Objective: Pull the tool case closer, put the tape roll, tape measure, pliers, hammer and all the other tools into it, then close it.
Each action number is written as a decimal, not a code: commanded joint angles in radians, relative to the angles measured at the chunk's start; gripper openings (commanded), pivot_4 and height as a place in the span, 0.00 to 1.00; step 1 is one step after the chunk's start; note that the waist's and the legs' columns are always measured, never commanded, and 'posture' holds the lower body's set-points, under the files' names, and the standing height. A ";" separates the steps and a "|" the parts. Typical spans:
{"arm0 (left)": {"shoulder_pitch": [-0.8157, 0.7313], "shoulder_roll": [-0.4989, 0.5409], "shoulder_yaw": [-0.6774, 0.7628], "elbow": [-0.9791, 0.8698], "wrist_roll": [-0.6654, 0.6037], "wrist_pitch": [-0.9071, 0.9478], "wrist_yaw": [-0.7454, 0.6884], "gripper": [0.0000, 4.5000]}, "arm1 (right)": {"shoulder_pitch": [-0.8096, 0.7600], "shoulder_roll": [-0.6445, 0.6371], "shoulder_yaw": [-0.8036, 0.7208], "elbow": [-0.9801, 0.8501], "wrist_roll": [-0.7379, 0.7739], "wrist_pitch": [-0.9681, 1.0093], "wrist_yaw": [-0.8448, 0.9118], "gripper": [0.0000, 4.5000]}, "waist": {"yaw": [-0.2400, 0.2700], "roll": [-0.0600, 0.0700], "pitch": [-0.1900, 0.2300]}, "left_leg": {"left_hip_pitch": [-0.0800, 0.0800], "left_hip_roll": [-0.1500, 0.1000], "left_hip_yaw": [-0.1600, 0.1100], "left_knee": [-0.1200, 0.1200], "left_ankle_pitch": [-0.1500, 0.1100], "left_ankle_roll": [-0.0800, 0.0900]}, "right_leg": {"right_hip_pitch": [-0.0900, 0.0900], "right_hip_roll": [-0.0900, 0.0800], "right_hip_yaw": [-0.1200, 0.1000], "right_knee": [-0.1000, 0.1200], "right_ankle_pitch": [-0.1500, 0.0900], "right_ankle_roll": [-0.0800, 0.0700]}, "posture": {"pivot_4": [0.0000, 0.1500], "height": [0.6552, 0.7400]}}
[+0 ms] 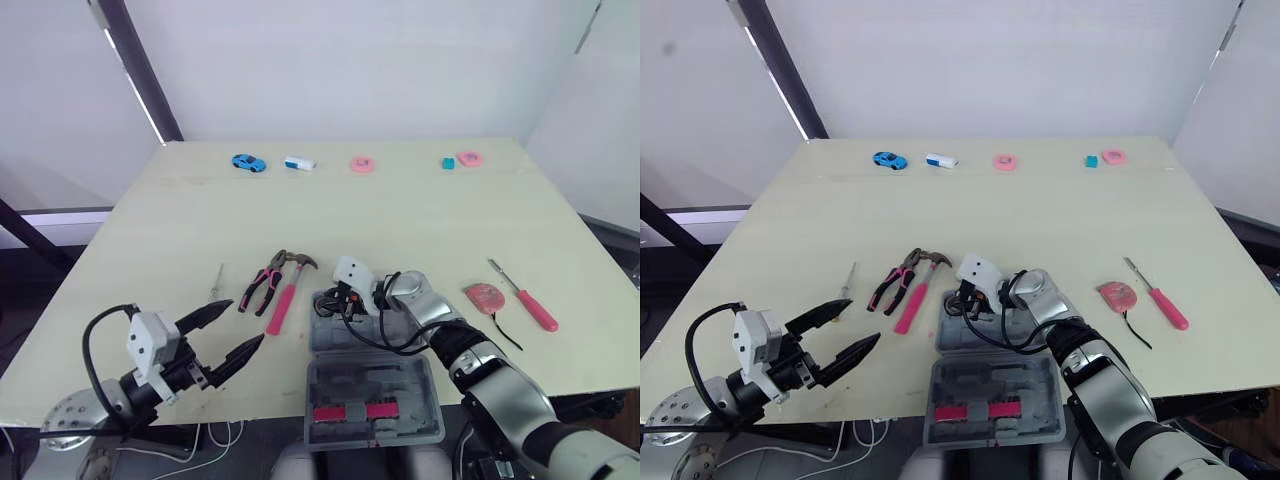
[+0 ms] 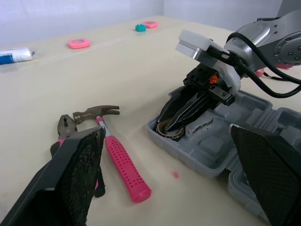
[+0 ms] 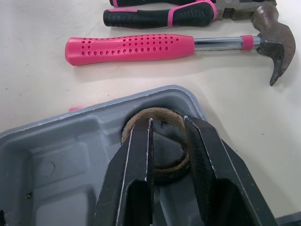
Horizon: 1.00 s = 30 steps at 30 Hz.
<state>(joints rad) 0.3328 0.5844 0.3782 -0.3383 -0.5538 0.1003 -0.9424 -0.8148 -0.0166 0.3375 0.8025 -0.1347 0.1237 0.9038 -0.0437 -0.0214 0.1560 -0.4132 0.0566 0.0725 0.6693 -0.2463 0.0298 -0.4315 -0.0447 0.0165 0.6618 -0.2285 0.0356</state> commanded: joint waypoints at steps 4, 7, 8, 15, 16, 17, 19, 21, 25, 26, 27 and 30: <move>0.006 0.005 0.003 -0.022 -0.008 -0.009 -0.004 1.00 | 0.010 -0.006 -0.016 -0.047 0.029 -0.002 0.009 0.24 | 0.000 0.000 0.000 | 0.000 0.000 -0.001 0.000 0.000 0.000 | 0.000 0.000 0.000 0.000 0.000 0.000 | 1.00 0.99; 0.006 0.006 0.014 -0.019 -0.014 -0.006 -0.002 1.00 | 0.037 -0.030 -0.072 -0.245 0.126 0.028 0.057 0.24 | 0.001 0.000 0.001 | -0.001 0.000 -0.001 0.000 0.000 0.000 | -0.001 0.000 0.000 -0.001 0.000 0.000 | 1.00 0.99; 0.006 0.005 0.017 -0.018 -0.015 -0.005 0.002 1.00 | 0.057 -0.039 -0.091 -0.309 0.160 0.035 0.070 0.24 | 0.003 0.000 0.001 | -0.002 0.000 -0.001 0.000 0.000 0.000 | -0.001 0.000 0.000 -0.001 0.000 0.000 | 1.00 0.99; -0.044 -0.023 0.038 0.035 -0.026 0.006 0.061 1.00 | 0.319 -0.152 -0.262 -0.711 0.330 0.110 0.015 0.24 | 0.017 -0.001 0.000 | -0.002 0.000 -0.001 -0.001 0.000 0.000 | 0.000 -0.001 -0.003 -0.002 0.000 0.000 | 1.00 0.99; -0.052 -0.025 0.040 0.047 -0.024 0.005 0.066 1.00 | 0.360 -0.183 -0.287 -0.747 0.341 0.099 0.009 0.24 | 0.019 -0.001 0.000 | -0.002 0.000 -0.001 -0.001 0.000 0.000 | 0.000 -0.002 -0.002 -0.002 0.000 0.001 | 1.00 0.99; -0.056 -0.027 0.045 0.062 -0.022 0.003 0.072 1.00 | 0.398 -0.215 -0.311 -0.776 0.349 0.088 0.002 0.24 | 0.021 -0.001 0.000 | -0.003 0.000 0.000 0.000 0.000 0.000 | 0.000 -0.002 -0.002 -0.002 0.000 0.001 | 1.00 0.99; -0.062 -0.027 0.058 0.093 -0.010 -0.005 0.084 1.00 | 0.466 -0.275 -0.377 -0.818 0.384 0.084 -0.006 0.24 | 0.025 -0.001 0.000 | -0.003 -0.001 0.001 0.000 0.000 0.000 | 0.000 -0.002 0.000 -0.003 0.000 0.001 | 1.00 0.99; -0.061 -0.026 0.070 0.116 -0.003 -0.013 0.090 1.00 | 0.532 -0.327 -0.433 -0.851 0.419 0.082 -0.006 0.24 | 0.024 -0.001 0.001 | -0.002 -0.001 0.001 0.000 0.000 0.000 | 0.000 -0.001 0.000 -0.003 0.000 0.001 | 1.00 0.99; -0.062 -0.022 0.094 0.165 0.002 -0.022 0.098 1.00 | 0.672 -0.424 -0.545 -0.865 0.461 0.052 -0.001 0.24 | 0.028 -0.002 0.000 | -0.001 0.000 0.002 -0.001 0.000 0.000 | 0.000 0.001 0.000 -0.003 -0.001 0.001 | 1.00 0.99; -0.060 -0.019 0.098 0.181 0.008 -0.026 0.099 1.00 | 0.718 -0.445 -0.584 -0.862 0.469 0.034 -0.002 0.24 | 0.031 -0.002 0.000 | -0.001 0.000 0.002 -0.001 0.000 0.000 | 0.000 0.002 -0.001 -0.003 -0.001 0.000 | 1.00 0.99; -0.058 -0.017 0.099 0.191 0.013 -0.029 0.098 1.00 | 0.746 -0.459 -0.605 -0.860 0.477 0.021 -0.005 0.24 | 0.033 -0.002 0.000 | -0.002 0.000 0.002 -0.001 0.000 0.000 | 0.000 0.002 -0.001 -0.003 -0.001 0.000 | 1.00 0.99; -0.053 -0.013 0.104 0.210 0.022 -0.036 0.095 1.00 | 0.817 -0.484 -0.658 -0.857 0.509 -0.003 -0.001 0.24 | 0.031 -0.002 0.001 | -0.002 0.000 0.002 0.000 0.000 0.000 | 0.000 0.001 0.001 -0.004 -0.001 0.001 | 1.00 0.99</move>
<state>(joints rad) 0.2791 0.5590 0.4606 -0.1151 -0.5333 0.0903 -0.8456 -0.0026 -0.4914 -0.2811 -0.0215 0.3390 0.1533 0.8999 -0.0129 -0.0234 0.1565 -0.4146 0.0566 0.0743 0.6691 -0.2466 0.0300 -0.4315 -0.0435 0.0178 0.6581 -0.2292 0.0367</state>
